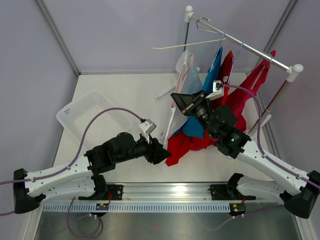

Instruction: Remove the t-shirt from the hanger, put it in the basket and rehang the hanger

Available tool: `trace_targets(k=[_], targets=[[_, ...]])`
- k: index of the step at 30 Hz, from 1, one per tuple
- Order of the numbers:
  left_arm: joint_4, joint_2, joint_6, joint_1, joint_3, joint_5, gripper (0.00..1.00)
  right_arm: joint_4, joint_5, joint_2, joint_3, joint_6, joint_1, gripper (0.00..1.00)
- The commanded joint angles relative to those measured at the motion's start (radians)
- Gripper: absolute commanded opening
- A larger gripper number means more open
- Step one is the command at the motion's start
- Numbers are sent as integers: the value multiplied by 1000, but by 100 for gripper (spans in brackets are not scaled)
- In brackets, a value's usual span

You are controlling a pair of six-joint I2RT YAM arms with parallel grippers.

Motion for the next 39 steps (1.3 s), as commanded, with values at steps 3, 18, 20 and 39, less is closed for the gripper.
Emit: trace_targets(k=[3,18,20,39], targets=[[86,52,82,-103,84,-278,19,36,40,-97,-5,-36,12,0],[-37,-43,-142,-379,-260,-428,0,-50,-30,-65,292,-332,-45,0],[-35,-45,-173,-401,-277,-431,0,-55,-62,-45,335,-336,-57,0],[483,109,434,-317,62,-1088,3,43,-746,-309,95,129,-87,0]])
